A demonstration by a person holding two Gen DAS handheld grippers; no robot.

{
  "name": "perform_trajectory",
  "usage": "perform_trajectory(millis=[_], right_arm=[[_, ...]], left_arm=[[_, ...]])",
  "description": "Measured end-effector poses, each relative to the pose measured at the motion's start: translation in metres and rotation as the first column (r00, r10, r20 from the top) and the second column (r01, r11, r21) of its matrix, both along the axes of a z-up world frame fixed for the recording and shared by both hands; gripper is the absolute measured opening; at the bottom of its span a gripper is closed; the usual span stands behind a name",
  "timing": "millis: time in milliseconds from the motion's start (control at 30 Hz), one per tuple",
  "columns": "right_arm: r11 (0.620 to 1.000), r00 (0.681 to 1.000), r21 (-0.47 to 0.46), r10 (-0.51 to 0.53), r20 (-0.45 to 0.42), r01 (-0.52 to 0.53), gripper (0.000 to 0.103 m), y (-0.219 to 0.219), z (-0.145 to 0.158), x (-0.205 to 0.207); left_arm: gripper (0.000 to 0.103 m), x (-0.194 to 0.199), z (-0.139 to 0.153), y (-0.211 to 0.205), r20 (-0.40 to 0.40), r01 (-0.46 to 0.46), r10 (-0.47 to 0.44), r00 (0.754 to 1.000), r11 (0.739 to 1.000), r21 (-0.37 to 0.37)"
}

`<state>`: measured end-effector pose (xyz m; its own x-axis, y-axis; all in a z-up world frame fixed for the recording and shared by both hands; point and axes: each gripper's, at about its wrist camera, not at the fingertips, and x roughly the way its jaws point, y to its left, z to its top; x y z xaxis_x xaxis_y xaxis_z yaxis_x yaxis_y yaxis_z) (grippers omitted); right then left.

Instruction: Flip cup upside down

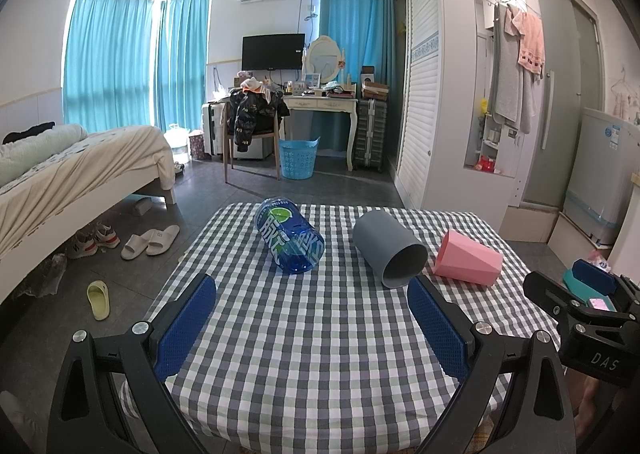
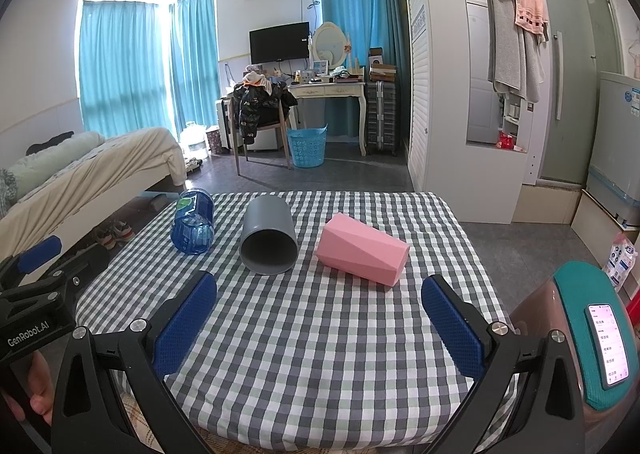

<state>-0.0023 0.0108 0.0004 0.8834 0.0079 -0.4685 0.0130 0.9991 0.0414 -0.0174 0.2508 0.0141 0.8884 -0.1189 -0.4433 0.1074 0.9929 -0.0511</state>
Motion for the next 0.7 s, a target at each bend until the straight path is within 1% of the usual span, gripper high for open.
perform_trajectory(millis=[333, 367, 400, 433, 500, 567, 700], right_arm=[[1.0, 1.0, 0.001, 0.001, -0.003, -0.001, 0.103, 0.002, -0.003, 0.0], [1.0, 1.0, 0.0, 0.001, -0.005, -0.001, 0.103, 0.004, -0.009, -0.001], [1.0, 1.0, -0.001, 0.001, -0.008, -0.001, 0.103, 0.004, -0.009, -0.003], [1.0, 1.0, 0.0, 0.003, -0.014, -0.003, 0.103, 0.003, -0.014, 0.003], [1.0, 1.0, -0.005, 0.007, -0.02, -0.007, 0.103, 0.003, -0.011, 0.01], [1.0, 1.0, -0.014, 0.009, -0.022, -0.009, 0.103, 0.004, -0.007, 0.016], [0.999, 0.999, -0.034, 0.021, -0.031, -0.022, 0.103, 0.013, 0.0, 0.034]], left_arm=[[0.099, 0.001, 0.0, 0.0, -0.005, -0.001, 0.001, 1.0, 1.0, -0.001], [0.099, 0.002, 0.0, 0.006, -0.006, -0.001, 0.001, 1.0, 1.0, -0.002], [0.099, 0.003, 0.0, 0.006, -0.008, -0.001, 0.001, 1.0, 1.0, -0.004], [0.099, 0.006, 0.0, 0.008, -0.009, -0.002, 0.002, 1.0, 1.0, -0.008], [0.099, 0.009, 0.0, 0.013, -0.009, -0.008, 0.008, 1.0, 1.0, -0.016], [0.099, 0.016, -0.007, 0.021, -0.016, -0.023, 0.023, 1.0, 0.999, -0.021], [0.099, 0.033, -0.004, 0.038, -0.028, -0.057, 0.056, 0.998, 0.998, -0.027]])
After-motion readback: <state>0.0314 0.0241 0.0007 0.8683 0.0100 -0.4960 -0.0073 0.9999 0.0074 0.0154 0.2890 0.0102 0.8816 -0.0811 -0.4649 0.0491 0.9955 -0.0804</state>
